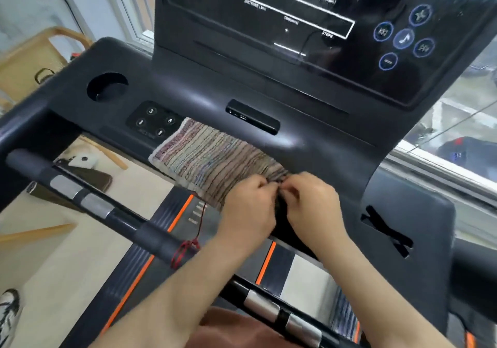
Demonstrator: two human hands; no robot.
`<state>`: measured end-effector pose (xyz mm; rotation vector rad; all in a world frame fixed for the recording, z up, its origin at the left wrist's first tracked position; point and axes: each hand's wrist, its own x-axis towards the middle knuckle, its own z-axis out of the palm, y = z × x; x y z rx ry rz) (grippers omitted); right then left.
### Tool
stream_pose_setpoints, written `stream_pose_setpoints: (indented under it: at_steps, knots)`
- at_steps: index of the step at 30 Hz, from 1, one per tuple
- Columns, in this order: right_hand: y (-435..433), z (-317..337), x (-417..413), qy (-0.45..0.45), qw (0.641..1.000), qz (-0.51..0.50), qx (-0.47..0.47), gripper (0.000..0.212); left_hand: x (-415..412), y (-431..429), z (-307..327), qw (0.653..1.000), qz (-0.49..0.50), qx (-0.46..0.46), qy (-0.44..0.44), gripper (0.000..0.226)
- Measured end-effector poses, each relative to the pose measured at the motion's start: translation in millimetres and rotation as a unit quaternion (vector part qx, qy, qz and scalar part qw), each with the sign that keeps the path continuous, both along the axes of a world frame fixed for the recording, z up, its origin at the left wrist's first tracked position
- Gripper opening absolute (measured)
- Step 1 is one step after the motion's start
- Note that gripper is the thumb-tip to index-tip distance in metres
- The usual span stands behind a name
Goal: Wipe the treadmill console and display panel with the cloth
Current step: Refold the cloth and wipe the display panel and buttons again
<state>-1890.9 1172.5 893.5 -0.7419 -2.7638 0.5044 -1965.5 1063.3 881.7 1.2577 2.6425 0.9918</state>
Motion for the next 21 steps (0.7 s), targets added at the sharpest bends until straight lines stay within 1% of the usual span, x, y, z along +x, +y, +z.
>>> stream_pose_setpoints:
  at_steps: [1, 3, 5, 7, 9, 11, 12, 15, 17, 18, 20, 21]
  knots:
    - [-2, -1, 13, 0.005, 1.0, 0.009, -0.005, 0.009, 11, -6, -3, 1.0, -0.015, 0.01, 0.004, 0.022]
    - [11, -5, 5, 0.004, 1.0, 0.016, -0.004, 0.009, 3, 2, -5, 1.0, -0.019, 0.015, 0.014, 0.028]
    - [24, -1, -25, 0.003, 1.0, -0.009, -0.002, 0.008, -23, 24, 3, 0.999, 0.009, -0.022, 0.027, 0.03]
    - [27, 1, -39, 0.01, 0.999, -0.03, -0.013, 0.01, -38, 38, 5, 0.997, 0.038, -0.047, 0.037, 0.025]
    - [24, -1, -15, 0.011, 1.0, -0.022, -0.007, 0.012, -22, 34, 1, 0.999, 0.022, -0.022, 0.034, 0.024]
    - [14, -3, 27, 0.01, 1.0, -0.01, -0.012, 0.013, 12, 17, 0, 1.0, -0.025, 0.007, -0.003, 0.024]
    - [13, -2, 40, 0.014, 1.0, -0.005, -0.016, 0.013, 23, 12, -1, 0.999, -0.043, 0.011, -0.003, 0.022]
    - [39, -3, 21, 0.013, 1.0, 0.0, 0.016, 0.008, 8, 34, 5, 0.998, -0.063, -0.004, 0.024, 0.012]
    - [52, -1, 0, 0.0, 0.999, -0.029, 0.015, 0.005, -9, 54, 7, 0.997, -0.039, -0.051, 0.041, 0.013]
    - [53, -1, 0, -0.002, 0.999, -0.04, 0.007, 0.005, -9, 58, 7, 0.997, -0.031, -0.06, 0.042, 0.015]
    - [45, -4, 24, 0.016, 0.999, -0.045, 0.015, 0.007, 9, 52, 6, 0.998, -0.042, -0.036, 0.029, 0.015]
    - [36, -5, 43, 0.024, 0.999, -0.04, 0.011, 0.008, 24, 44, 6, 0.998, -0.062, -0.027, 0.015, 0.015]
